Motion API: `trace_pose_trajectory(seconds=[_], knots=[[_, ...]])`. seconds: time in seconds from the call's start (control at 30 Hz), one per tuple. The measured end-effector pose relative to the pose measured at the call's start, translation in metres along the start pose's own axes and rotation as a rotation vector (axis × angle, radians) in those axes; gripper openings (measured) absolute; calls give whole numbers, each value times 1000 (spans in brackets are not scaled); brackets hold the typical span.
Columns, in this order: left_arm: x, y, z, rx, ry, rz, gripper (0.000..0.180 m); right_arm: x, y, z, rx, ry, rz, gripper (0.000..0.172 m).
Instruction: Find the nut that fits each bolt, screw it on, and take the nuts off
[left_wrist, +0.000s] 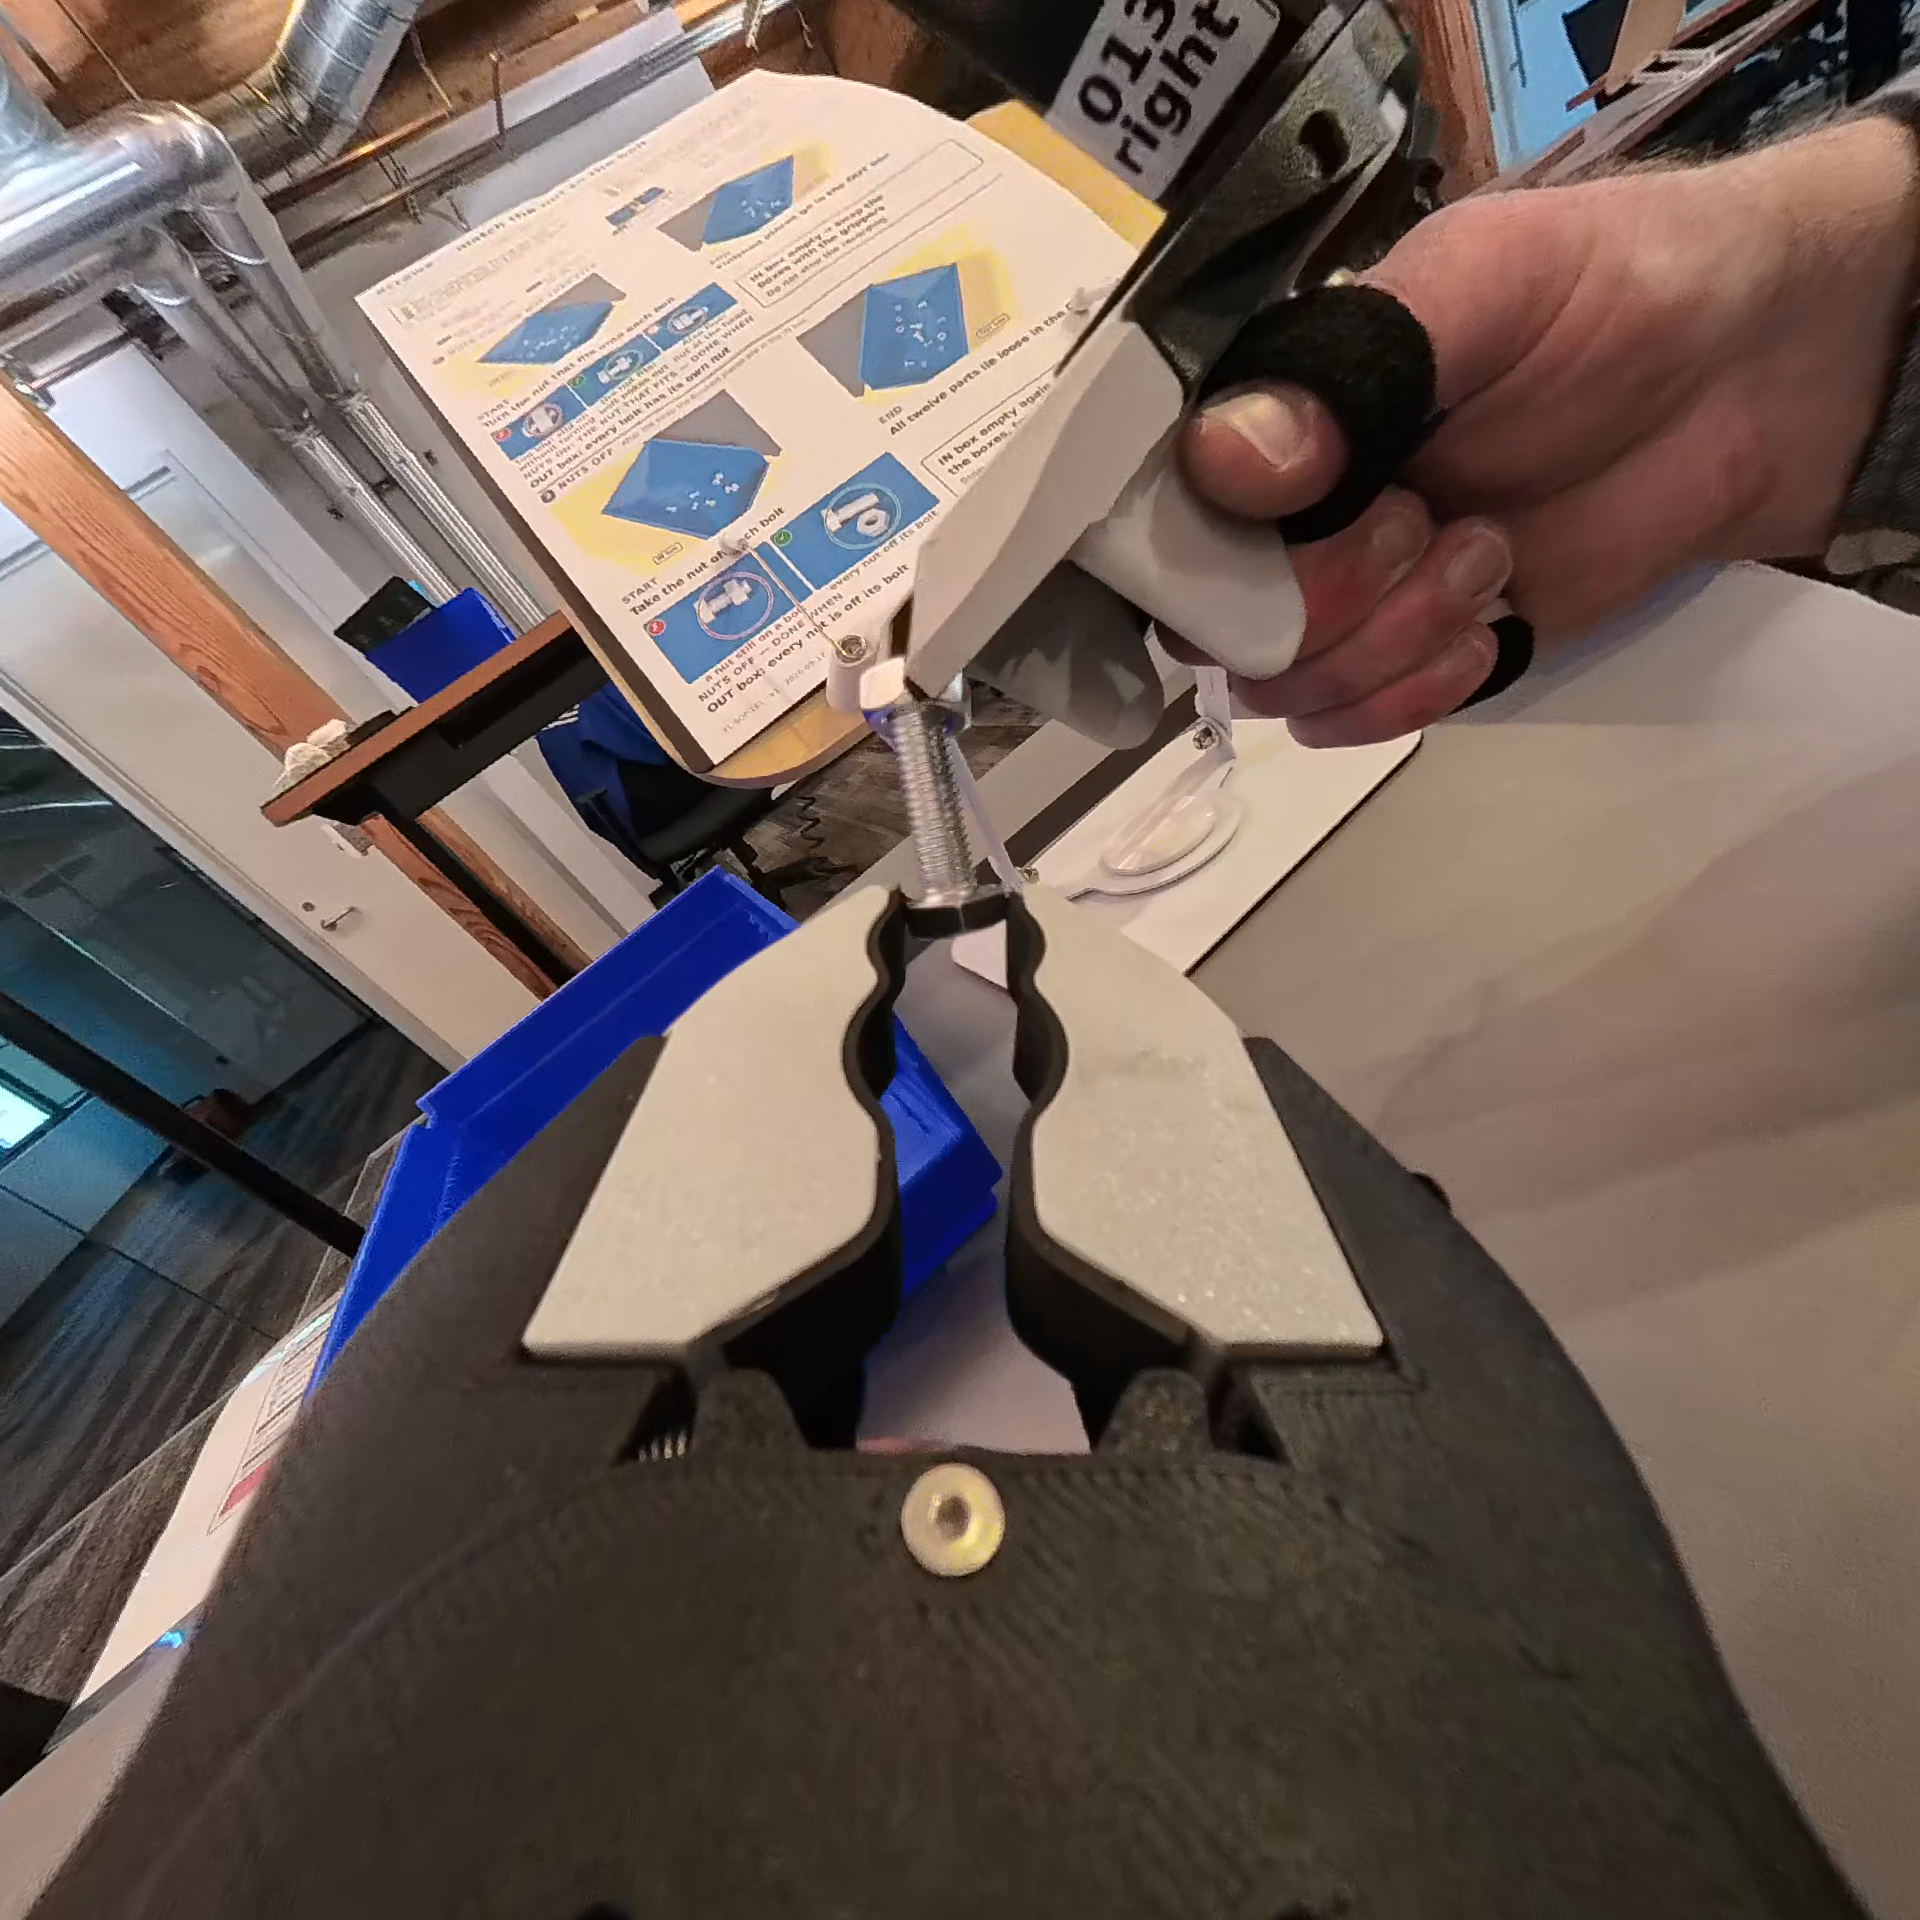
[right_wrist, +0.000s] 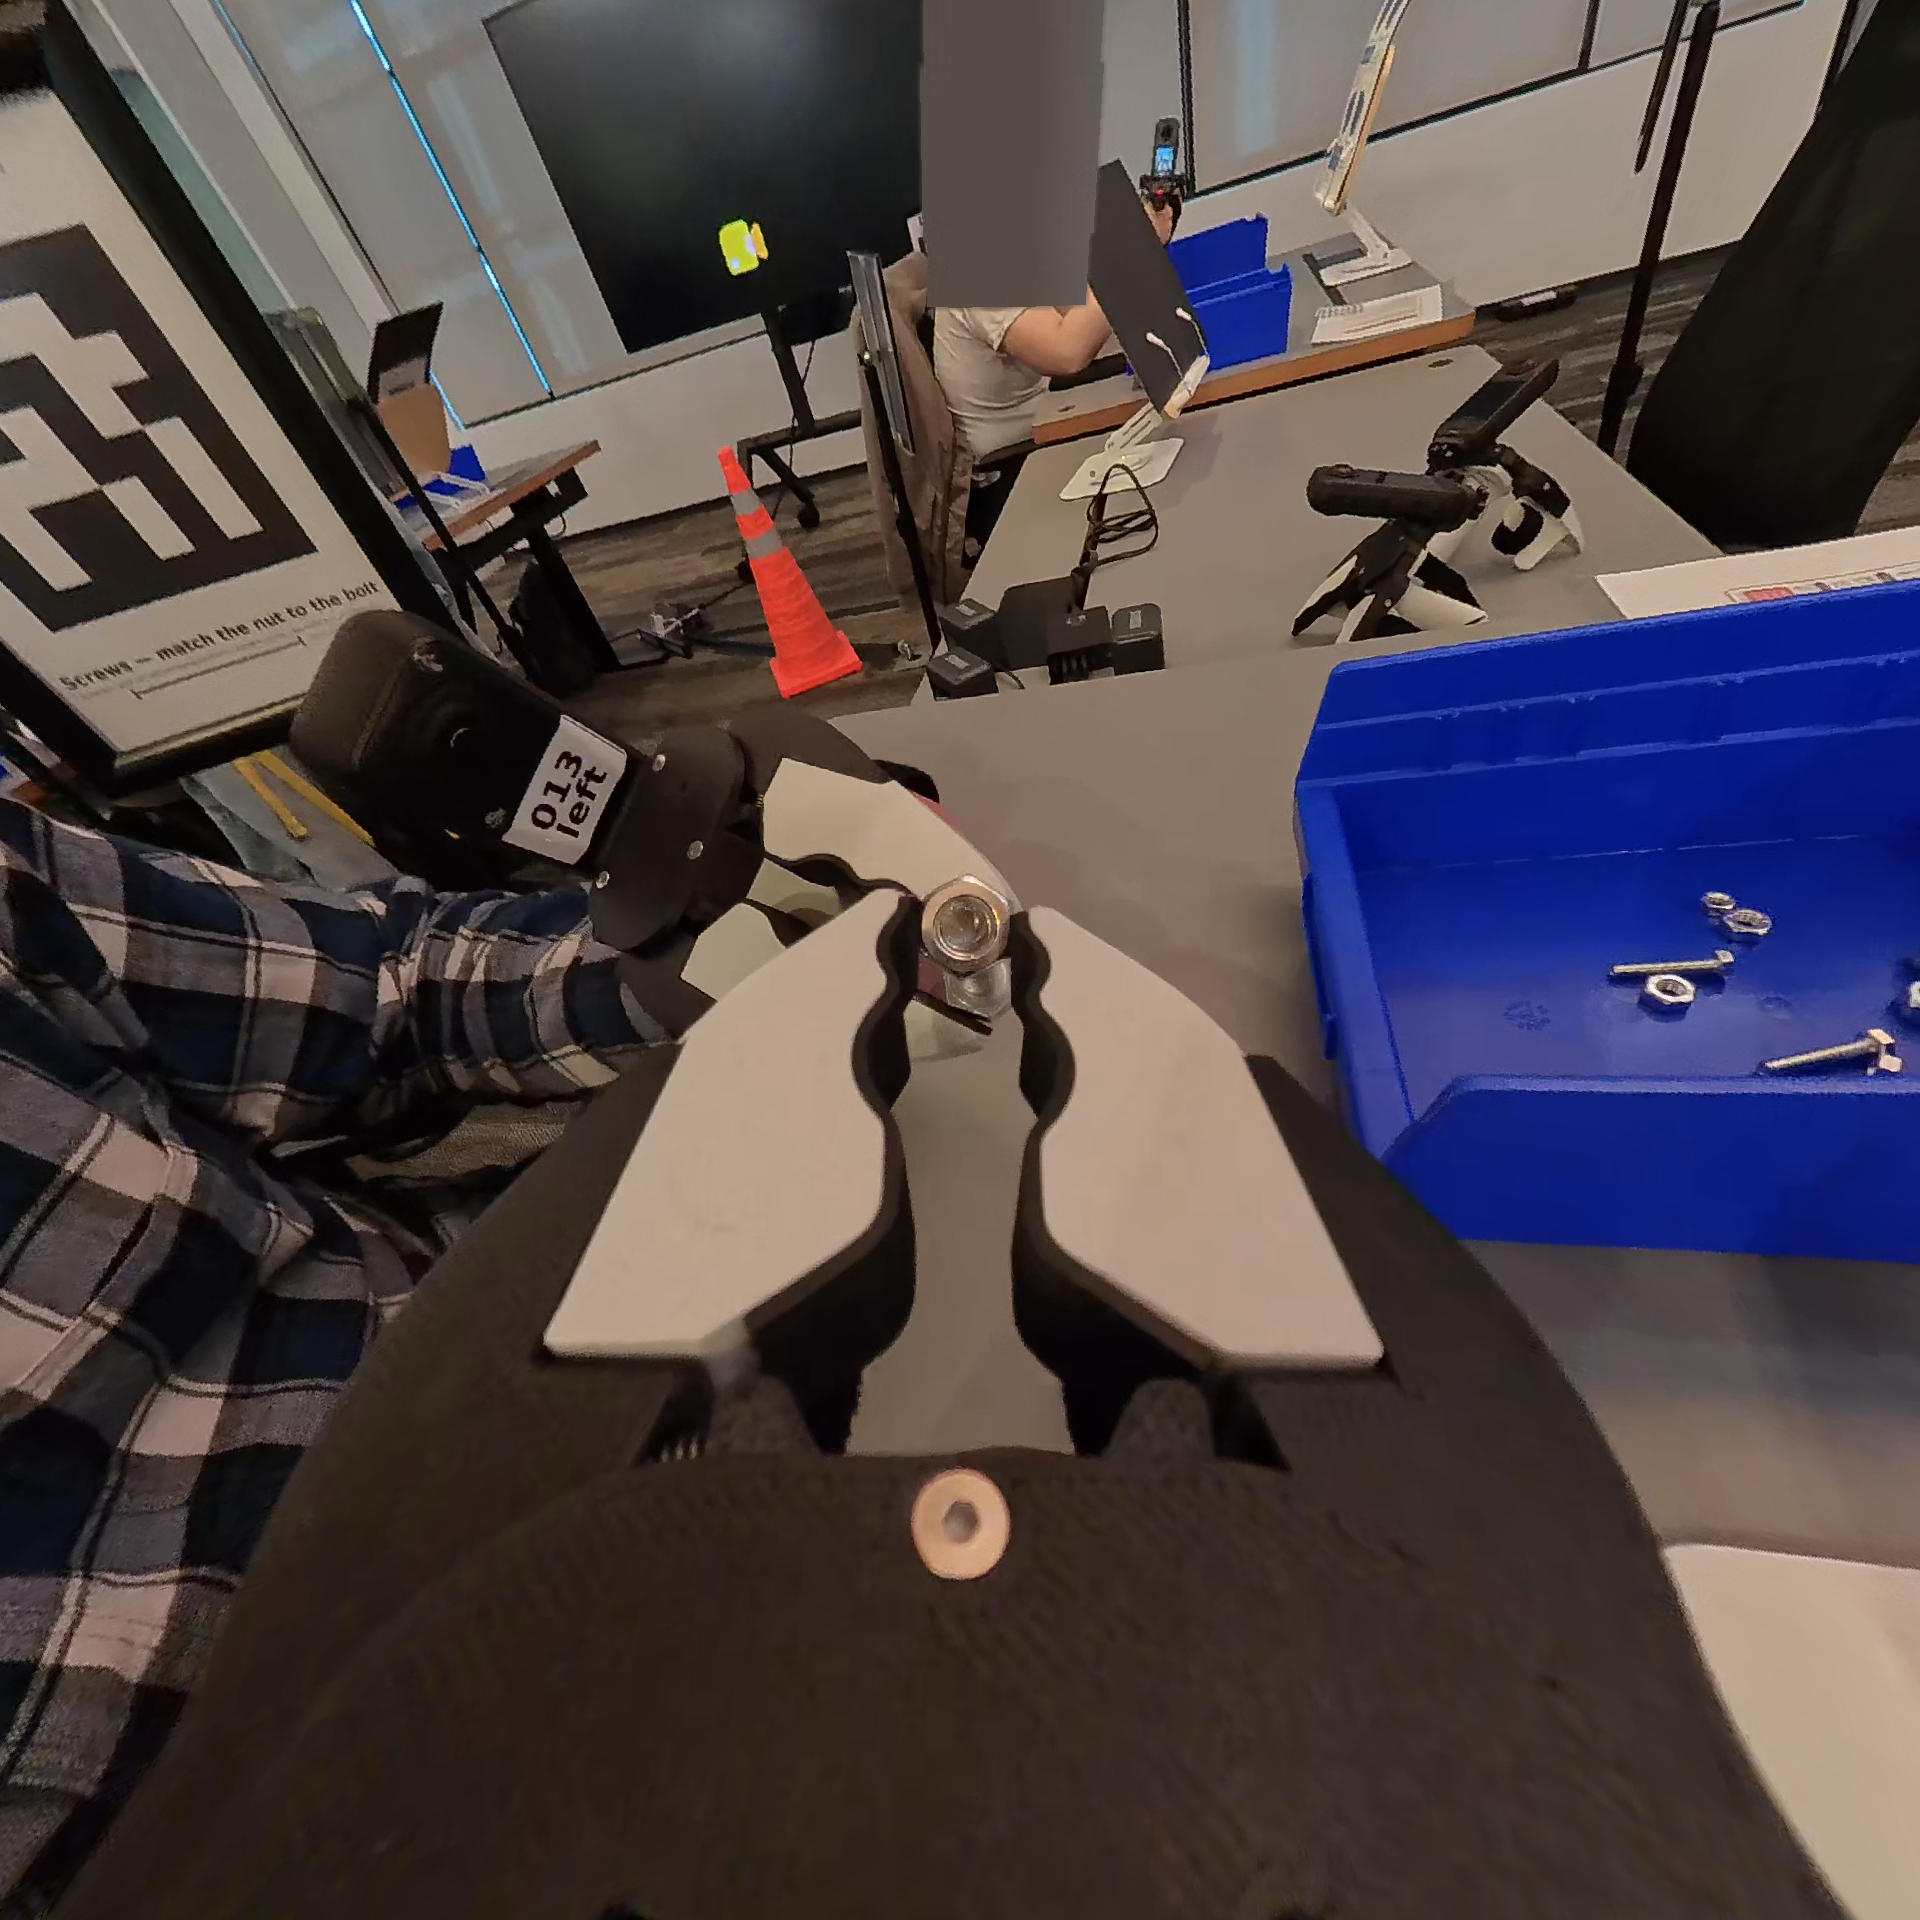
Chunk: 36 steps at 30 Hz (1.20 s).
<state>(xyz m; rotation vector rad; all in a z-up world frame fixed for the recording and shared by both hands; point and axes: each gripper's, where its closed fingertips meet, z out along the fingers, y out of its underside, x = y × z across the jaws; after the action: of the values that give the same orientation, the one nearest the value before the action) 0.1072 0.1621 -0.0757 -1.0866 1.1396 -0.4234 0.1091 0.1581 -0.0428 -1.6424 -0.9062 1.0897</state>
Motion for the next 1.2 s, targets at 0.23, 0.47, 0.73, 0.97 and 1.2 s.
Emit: trace_pose_trajectory(seconds=[0.23,0.47,0.73,0.97,1.2], knots=[[4,2,2,-10,33,-23,17,-2,2,2,-34,26,-47,17],[4,2,3,2,51,-63,17,0,2,1,-24,31,-33,17],[5,2,3,11,77,-98,17,2,2,1,-20,29,-25,17],[5,3,3,11,87,-105,17,3,2,1,-9,19,1,17],[-4,5,0,27,86,-164,17,9,-3,-7,-3,36,-9,17]])
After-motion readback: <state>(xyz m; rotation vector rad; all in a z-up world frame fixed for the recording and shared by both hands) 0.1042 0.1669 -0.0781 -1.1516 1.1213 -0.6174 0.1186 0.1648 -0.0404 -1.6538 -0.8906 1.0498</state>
